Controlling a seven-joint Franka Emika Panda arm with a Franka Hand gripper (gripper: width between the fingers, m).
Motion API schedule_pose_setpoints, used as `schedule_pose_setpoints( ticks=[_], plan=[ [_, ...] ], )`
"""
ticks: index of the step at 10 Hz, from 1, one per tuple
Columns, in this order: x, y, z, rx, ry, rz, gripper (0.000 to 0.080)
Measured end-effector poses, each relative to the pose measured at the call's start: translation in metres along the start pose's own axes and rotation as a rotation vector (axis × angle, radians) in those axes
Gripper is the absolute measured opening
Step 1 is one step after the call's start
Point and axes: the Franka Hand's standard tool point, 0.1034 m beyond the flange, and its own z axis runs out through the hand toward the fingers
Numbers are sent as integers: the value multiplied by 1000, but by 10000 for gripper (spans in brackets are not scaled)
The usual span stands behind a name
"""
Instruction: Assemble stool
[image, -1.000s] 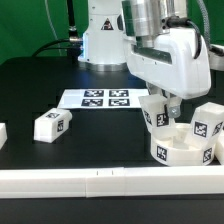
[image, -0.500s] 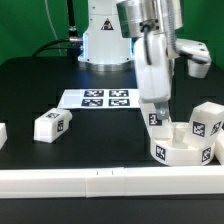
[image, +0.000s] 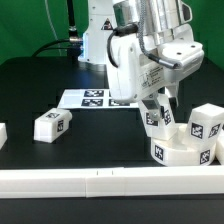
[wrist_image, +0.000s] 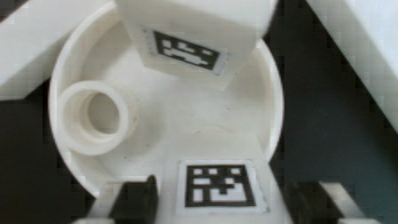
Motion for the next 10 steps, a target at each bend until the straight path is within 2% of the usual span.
schedule_pose_setpoints(
  ticks=[1,2,3,5,8,9,10],
  plan=[
    [-1,0,-1,-3,-1,-13,336],
    [-4,2,-5,-14,-8,-51,506],
    [-11,2,-13,-14,-20,-77,618],
    [-22,3,-31,-29,-52,-116,640],
    [-17,4,-24,-27,-43,-336,649],
    [-17,5,-24,-31,-39,-460,649],
    [-21,6,-25,-46,-16,-675,649]
  ],
)
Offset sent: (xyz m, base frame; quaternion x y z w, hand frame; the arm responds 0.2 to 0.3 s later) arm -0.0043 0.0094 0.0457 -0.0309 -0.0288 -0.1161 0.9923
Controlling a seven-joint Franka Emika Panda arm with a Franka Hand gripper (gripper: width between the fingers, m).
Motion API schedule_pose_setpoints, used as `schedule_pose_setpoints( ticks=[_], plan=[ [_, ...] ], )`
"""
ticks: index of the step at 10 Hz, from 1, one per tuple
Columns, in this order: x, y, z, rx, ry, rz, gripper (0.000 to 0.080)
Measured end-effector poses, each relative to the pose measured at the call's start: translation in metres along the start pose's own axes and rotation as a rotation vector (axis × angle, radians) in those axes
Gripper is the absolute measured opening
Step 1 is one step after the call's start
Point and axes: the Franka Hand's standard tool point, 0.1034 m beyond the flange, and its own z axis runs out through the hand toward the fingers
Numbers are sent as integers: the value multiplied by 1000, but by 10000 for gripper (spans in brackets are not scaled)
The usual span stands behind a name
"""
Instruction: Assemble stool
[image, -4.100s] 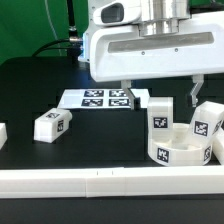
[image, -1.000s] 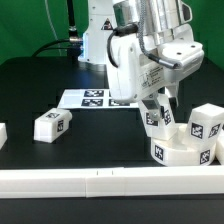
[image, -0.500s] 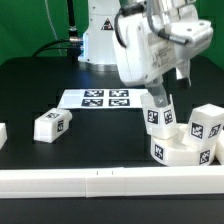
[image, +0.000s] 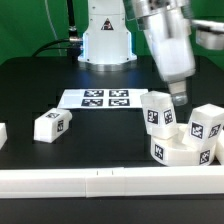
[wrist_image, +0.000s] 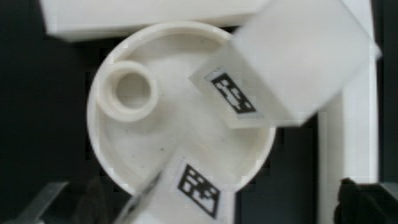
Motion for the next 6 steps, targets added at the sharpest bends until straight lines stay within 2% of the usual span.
schedule_pose_setpoints(
  ticks=[3,6],
  plan=[
    [-12,-10,-8,-28,-10,-466,649],
    [-9,-9,-6,-25,-6,-663,649]
  ],
)
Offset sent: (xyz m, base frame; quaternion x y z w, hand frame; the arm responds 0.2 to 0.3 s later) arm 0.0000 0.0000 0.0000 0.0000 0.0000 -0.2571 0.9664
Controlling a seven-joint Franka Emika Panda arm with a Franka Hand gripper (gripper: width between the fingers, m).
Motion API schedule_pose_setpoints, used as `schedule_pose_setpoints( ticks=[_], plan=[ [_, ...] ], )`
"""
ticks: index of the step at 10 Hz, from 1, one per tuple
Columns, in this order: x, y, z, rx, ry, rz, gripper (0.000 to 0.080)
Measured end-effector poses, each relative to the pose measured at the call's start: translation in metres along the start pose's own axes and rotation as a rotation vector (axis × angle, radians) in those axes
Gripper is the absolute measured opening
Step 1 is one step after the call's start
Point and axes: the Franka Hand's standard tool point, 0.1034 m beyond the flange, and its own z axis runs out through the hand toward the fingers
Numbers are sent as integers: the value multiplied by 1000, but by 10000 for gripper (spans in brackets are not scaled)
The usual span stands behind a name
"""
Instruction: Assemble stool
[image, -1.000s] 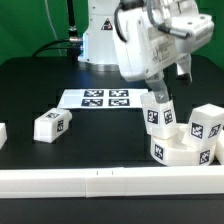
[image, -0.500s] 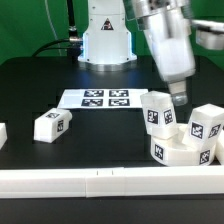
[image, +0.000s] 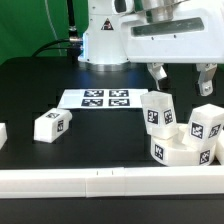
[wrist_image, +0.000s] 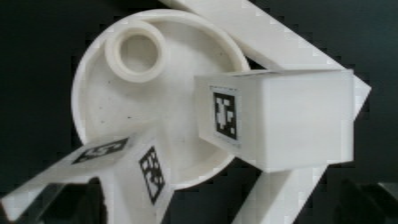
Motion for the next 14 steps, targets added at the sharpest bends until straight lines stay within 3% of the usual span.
schedule_pose_setpoints(
  ticks=[2,5,9,10,12,14],
  plan=[
    [1,1,0,-5,3,-216,649],
    [-1,-2,-5,-110,-37,-750,649],
    [5,-1,-5,-111,-24,-1044,649],
    [9,3,-4,-128,26,-1259,649],
    [9,12,-1,-158,8,-1508,649],
    [12,22,2,-173,-15,-1642,649]
  ],
)
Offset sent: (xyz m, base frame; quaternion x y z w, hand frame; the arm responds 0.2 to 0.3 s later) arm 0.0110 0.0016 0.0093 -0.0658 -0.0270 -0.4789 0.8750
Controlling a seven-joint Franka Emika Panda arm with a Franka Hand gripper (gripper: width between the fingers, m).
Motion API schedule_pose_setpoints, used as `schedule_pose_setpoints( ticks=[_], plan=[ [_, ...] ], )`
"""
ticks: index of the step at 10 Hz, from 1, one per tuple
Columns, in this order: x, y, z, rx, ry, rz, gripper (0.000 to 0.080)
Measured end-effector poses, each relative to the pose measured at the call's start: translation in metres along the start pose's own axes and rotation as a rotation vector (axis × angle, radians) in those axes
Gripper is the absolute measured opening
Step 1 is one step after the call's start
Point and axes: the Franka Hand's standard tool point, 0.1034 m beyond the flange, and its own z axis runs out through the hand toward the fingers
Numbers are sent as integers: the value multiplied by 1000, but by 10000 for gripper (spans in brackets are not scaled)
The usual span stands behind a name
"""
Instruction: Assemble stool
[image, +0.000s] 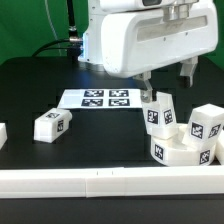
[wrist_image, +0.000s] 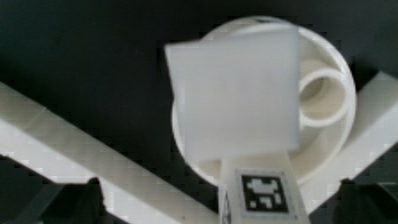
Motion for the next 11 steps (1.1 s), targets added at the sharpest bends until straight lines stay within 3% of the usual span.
schedule_pose_setpoints(
  ticks=[4,6,7,8,9,11],
  plan=[
    [-13,-4,17,-11,-8,24,649],
    [-12,-8,23,-13,-9,34,649],
    [-9,-10,24,-15,-3,37,517],
    [-8,-11,24,-15,-3,51,517],
    [-9,-10,24,-15,-3,68,378],
    [-9,-10,24,-14,-2,150,335]
  ],
)
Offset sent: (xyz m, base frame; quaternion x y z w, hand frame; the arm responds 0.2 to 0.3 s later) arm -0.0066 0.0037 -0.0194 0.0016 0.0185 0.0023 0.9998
